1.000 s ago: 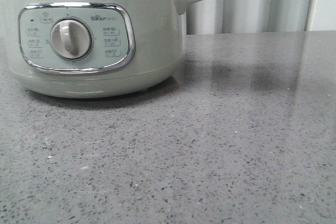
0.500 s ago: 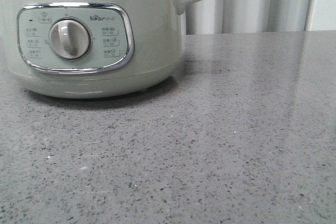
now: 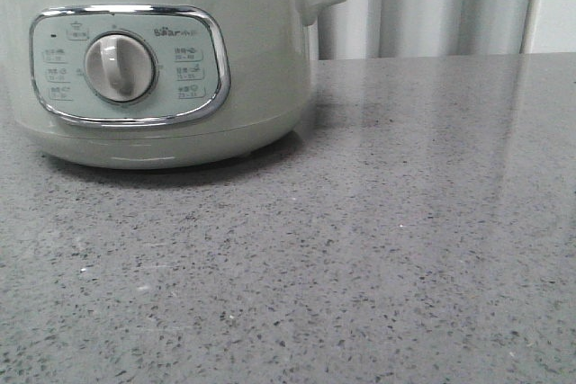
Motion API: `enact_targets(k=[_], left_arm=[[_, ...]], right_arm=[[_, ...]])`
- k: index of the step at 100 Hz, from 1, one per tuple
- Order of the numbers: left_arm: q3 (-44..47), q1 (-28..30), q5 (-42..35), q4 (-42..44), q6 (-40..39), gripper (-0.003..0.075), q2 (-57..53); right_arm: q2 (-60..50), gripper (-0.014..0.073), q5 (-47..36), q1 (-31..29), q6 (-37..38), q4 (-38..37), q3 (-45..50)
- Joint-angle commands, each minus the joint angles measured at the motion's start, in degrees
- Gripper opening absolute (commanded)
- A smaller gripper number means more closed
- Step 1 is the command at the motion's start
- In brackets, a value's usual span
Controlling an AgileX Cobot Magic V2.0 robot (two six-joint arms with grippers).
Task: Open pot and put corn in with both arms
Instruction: 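Open the right gripper to release the corn and withdraw both grippers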
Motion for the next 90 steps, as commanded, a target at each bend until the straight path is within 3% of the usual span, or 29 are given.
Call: enact_targets(k=[1,37,44,54,64,73,81,90], left_arm=[[-1.9,-0.4,-3.5,-2.0,-0.1,-0.0018,1.0],[-1.4,-0.4,-3.6,-1.8,-0.1,-0.0018,1.0],[0.2,-0.4,-5.0,5.0,4.5,-0.0018,1.0],[4.7,-0.4,-13.0,14.3,3.1,-0.0018,0.3],[11.8,-0.4,-21.7,27.6,-8.2,-0.0018,-1.3],[18.8,-0.4,-26.8,43.4,-26.2,-0.0018,-3.5],[22.3,-0.3,-25.7,46.0,-34.1,-0.0018,-5.7],[24.3,-0.3,-19.4,45.7,-38.1,-0.0018,-8.5]], right_arm=[[0.2,-0.0061,-4.9,-0.3,-0.2,0.0,-1.3],[0.2,-0.0061,-4.9,-0.3,-0.2,0.0,-1.3],[0.2,-0.0062,-4.9,-0.3,-0.2,0.0,-1.3],[0.2,-0.0061,-4.9,-0.3,-0.2,0.0,-1.3],[0.2,-0.0061,-4.9,-0.3,-0.2,0.0,-1.3],[0.2,-0.0061,-4.9,-0.3,-0.2,0.0,-1.3],[0.2,-0.0062,-4.9,-0.3,-0.2,0.0,-1.3],[0.2,-0.0062,-4.9,-0.3,-0.2,0.0,-1.3]])
